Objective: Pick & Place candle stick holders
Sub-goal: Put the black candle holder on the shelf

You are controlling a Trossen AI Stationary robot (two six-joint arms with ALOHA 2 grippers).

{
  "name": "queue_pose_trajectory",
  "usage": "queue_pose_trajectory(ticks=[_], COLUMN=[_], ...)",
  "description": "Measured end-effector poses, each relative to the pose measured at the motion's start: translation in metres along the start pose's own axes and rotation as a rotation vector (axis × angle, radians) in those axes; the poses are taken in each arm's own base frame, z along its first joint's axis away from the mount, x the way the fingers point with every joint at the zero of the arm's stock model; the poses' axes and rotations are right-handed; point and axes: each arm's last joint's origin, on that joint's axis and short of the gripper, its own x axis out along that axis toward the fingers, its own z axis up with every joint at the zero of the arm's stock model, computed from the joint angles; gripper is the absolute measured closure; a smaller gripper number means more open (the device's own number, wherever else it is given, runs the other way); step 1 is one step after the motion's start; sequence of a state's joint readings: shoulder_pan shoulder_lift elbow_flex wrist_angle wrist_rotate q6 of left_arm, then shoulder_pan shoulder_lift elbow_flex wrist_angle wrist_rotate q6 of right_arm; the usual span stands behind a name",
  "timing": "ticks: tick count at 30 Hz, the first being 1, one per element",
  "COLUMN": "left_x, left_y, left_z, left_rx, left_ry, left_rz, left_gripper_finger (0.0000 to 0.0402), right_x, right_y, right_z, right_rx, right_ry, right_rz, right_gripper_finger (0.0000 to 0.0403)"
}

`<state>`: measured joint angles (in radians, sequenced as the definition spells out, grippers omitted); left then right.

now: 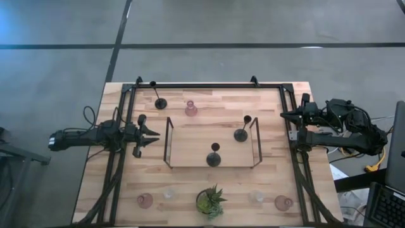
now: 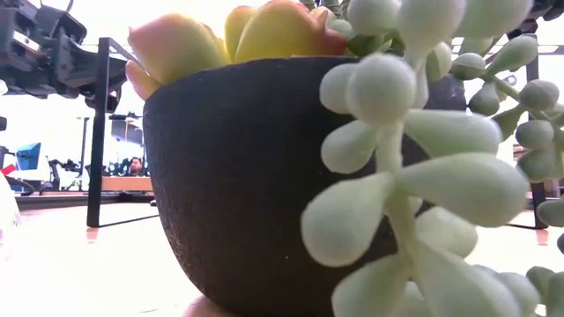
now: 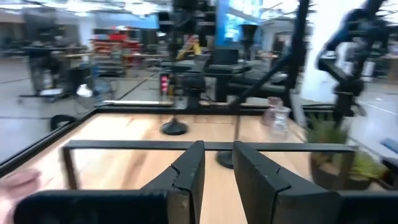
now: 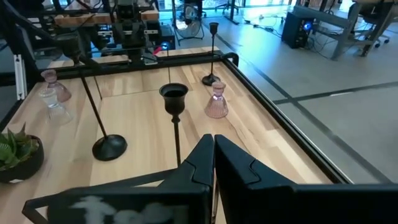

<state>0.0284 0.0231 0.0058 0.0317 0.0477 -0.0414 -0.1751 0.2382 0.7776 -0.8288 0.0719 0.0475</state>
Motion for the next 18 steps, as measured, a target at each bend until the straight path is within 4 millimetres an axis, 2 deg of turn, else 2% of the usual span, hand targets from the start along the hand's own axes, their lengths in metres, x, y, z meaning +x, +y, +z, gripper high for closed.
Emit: queue_pose_trajectory(ticks=[4, 7, 11, 14, 18], left_x=[-0.001, -0.003, -0.009, -0.015, -0.025], left_y=[0.005, 0.006, 0.005, 0.004, 0.002], left_z=[0.007, 0.015, 0.044, 0.064, 0.109], left_rx=[-0.095, -0.071, -0.014, 0.102, 0.216], left_ry=[-0.082, -0.109, -0.236, -0.246, -0.239], left_rz=[0.184, 0.241, 0.251, 0.261, 0.302], left_gripper_finger=[0.0314, 0.0314, 0.0314, 0.0314, 0.0314], right_x=[0.000, 0.000, 0.000, 0.000, 0.000], right_y=[0.000, 0.000, 0.000, 0.000, 0.000], right_z=[0.000, 0.000, 0.000, 0.000, 0.000], right_rx=[0.000, 0.000, 0.000, -0.001, 0.000], right_ry=[0.000, 0.000, 0.000, 0.000, 0.000], right_rz=[0.000, 0.000, -0.001, -0.002, -0.002], right_gripper_finger=[0.0394, 0.0394, 0.0394, 0.0394, 0.0394])
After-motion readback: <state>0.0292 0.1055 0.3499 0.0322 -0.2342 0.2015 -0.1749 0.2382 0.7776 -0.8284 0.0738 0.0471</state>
